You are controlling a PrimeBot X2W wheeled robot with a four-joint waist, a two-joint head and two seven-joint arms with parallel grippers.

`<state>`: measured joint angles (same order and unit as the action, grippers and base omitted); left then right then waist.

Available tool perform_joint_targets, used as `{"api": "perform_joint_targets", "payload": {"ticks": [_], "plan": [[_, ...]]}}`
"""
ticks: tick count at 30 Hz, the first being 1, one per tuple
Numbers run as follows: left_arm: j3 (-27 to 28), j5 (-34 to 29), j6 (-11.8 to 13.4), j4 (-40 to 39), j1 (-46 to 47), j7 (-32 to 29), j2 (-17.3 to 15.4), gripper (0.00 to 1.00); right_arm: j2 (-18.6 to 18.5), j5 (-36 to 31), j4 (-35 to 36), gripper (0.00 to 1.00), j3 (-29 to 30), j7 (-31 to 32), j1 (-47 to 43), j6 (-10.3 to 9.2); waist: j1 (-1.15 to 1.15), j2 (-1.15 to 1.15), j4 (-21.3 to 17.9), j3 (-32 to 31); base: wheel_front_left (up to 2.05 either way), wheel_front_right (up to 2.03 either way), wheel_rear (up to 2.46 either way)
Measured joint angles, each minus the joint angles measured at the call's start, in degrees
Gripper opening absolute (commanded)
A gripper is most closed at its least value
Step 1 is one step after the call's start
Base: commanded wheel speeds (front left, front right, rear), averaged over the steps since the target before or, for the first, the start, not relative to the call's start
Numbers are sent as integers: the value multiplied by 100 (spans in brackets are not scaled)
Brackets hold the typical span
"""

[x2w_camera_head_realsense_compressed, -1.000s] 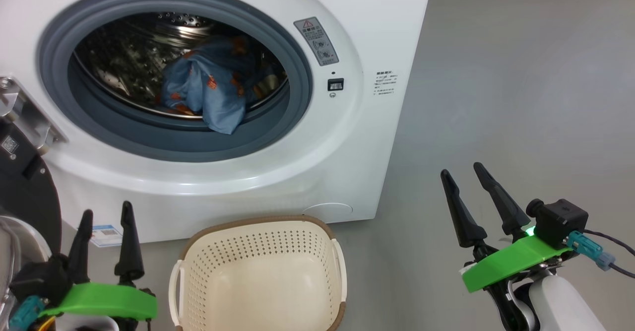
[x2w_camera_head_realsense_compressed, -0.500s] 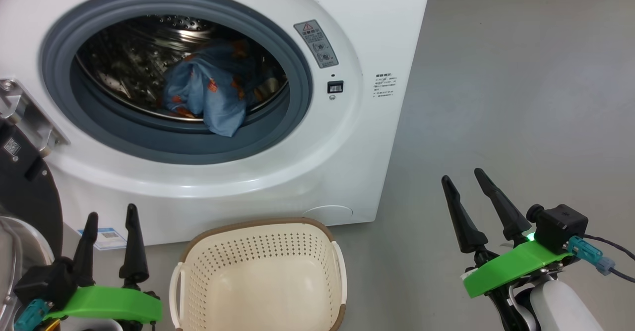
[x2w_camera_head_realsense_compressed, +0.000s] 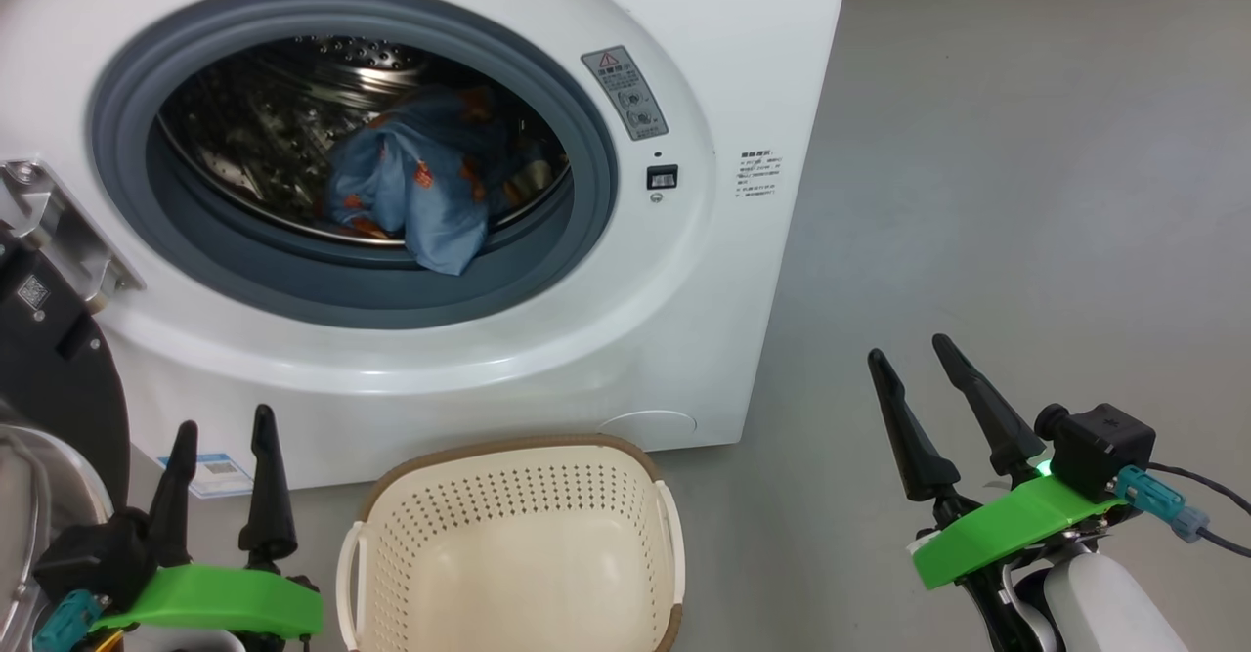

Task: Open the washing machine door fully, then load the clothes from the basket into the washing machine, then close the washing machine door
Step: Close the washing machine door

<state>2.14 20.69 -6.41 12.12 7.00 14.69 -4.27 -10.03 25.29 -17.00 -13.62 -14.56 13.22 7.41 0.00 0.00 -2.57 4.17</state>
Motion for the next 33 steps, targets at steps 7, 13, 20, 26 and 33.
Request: {"api": "perform_joint_targets", "payload": {"ticks": [7, 13, 20, 26, 33], "plan": [[-2, -35, -42, 38, -1, 0, 19, 100, -47, 1, -15, 100, -18, 0, 0, 0, 0, 0, 9, -39, 0, 0, 0], [-3, -35, -43, 38, -2, 0, 36, 100, -55, 1, -20, 100, -37, 0, -1, 0, 0, 0, 19, -55, 0, 0, 0], [0, -42, -48, 36, -6, 0, 75, 100, -60, 1, -21, 100, -45, 0, -1, 0, 0, 0, 18, -55, 0, 0, 0], [4, -76, -49, 23, -7, 0, 120, 100, -64, 1, -21, 100, -45, 0, -1, 0, 0, 0, 19, -40, 0, 0, 0], [35, -76, -49, 0, -7, 0, 132, 100, -70, 1, -20, 100, -42, 0, -1, 0, 0, 0, 32, -21, 0, 0, 0]]}}
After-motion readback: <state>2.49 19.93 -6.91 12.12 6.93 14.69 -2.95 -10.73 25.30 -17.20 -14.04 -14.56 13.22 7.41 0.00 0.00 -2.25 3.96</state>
